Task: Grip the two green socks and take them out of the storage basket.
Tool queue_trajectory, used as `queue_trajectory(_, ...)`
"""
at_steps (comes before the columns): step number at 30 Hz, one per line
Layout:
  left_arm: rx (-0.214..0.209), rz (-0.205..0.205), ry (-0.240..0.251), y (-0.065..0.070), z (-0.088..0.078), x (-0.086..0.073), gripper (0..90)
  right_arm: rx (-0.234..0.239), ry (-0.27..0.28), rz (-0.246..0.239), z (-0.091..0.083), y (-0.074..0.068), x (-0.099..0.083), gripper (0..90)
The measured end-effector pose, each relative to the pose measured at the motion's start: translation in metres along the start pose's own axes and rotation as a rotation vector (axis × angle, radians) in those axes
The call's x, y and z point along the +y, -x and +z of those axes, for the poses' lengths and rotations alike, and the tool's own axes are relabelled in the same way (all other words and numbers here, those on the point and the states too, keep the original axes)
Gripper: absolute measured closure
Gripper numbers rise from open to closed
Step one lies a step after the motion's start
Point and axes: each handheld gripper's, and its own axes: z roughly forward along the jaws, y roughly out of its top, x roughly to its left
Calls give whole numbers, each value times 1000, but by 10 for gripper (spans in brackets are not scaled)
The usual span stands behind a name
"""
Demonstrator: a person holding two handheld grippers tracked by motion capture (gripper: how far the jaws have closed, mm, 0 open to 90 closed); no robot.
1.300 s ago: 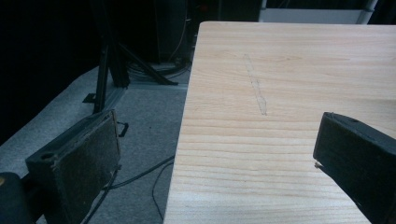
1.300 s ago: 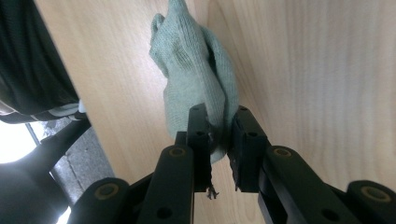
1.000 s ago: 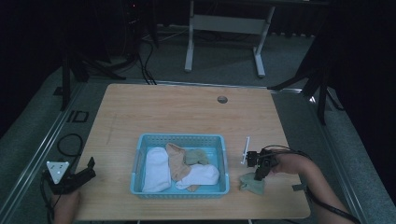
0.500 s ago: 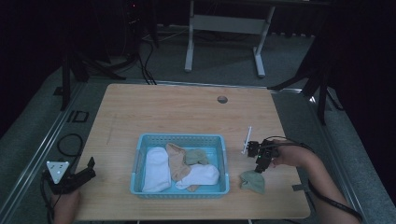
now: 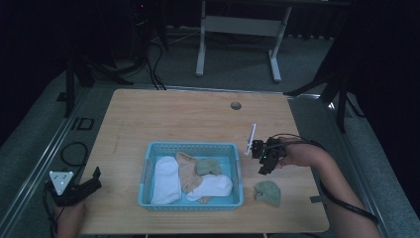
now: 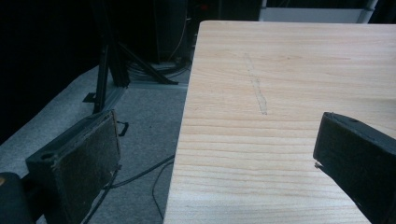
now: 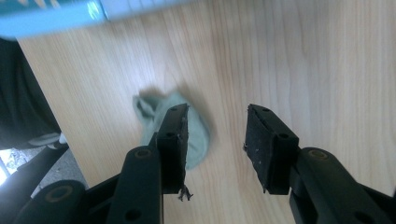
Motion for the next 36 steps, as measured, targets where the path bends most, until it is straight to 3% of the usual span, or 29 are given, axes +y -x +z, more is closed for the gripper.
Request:
queue_trajectory(16, -6, -1, 2, -1, 0, 0, 7, -7, 38, -133, -8, -12, 62, 592)
queue_trajectory(28, -12, -1, 2, -1, -1, 0, 7, 14, 18, -224, 18, -24, 116, 599)
queue_trajectory(36, -17, -2, 2, -1, -1, 0, 7, 25, 34, -247, 27, -24, 134, 601)
